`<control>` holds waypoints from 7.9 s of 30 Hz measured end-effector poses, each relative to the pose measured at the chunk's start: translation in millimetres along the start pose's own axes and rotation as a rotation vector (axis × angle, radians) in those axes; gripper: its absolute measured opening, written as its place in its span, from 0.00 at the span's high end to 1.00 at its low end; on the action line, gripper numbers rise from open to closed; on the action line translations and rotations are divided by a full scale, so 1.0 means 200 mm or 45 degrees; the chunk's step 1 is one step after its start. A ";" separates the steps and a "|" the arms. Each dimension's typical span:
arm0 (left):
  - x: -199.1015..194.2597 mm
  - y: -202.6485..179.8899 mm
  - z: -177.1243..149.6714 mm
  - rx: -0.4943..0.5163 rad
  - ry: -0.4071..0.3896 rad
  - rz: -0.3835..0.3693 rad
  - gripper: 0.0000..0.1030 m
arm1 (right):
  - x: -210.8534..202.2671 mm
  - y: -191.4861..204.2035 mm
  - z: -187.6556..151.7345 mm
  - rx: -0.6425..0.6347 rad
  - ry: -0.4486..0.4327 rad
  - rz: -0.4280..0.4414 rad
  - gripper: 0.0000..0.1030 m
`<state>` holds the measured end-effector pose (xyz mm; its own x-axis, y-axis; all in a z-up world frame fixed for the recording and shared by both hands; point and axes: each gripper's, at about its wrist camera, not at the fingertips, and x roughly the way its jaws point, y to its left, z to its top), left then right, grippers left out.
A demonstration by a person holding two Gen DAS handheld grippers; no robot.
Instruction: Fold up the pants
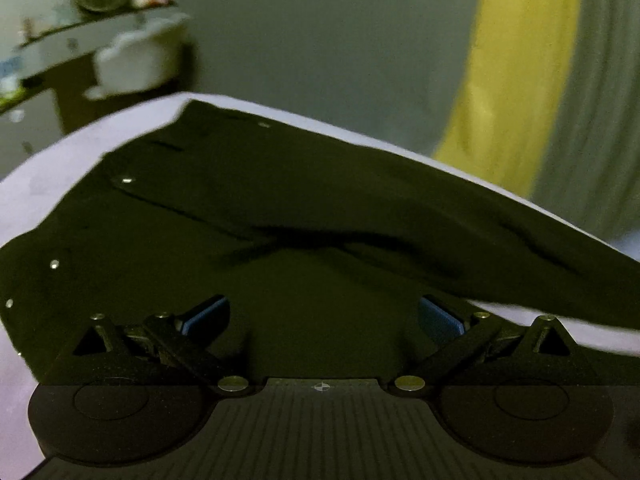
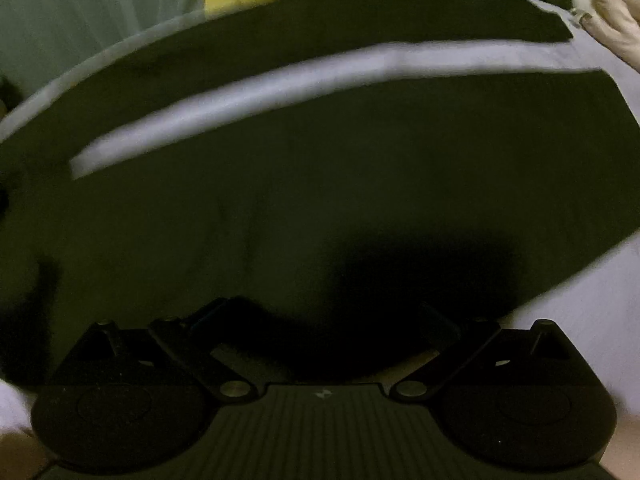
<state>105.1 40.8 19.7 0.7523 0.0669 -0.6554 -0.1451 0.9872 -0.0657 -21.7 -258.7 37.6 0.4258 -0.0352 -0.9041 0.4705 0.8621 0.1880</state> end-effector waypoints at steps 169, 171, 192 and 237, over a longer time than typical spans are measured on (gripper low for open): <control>-0.14 0.75 -0.07 -0.647 -0.122 0.241 0.15 | -0.49 -0.81 0.24 0.500 -0.862 -0.330 0.52; -0.13 0.73 -0.09 -0.583 -0.161 0.270 0.14 | -0.45 -0.56 0.29 0.358 -0.842 -0.136 0.47; -0.14 0.82 -0.20 -0.774 -0.295 0.196 0.03 | 0.73 1.46 0.45 -0.266 0.442 0.911 0.62; -0.24 0.59 -0.21 -0.580 -0.368 0.296 0.02 | 0.49 1.01 0.27 -0.499 -0.244 0.439 0.96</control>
<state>25.5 148.4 12.2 0.8032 0.3738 -0.4639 -0.5406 0.7846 -0.3037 157.6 -115.1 7.8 0.6547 0.2225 -0.7224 -0.0279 0.9622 0.2710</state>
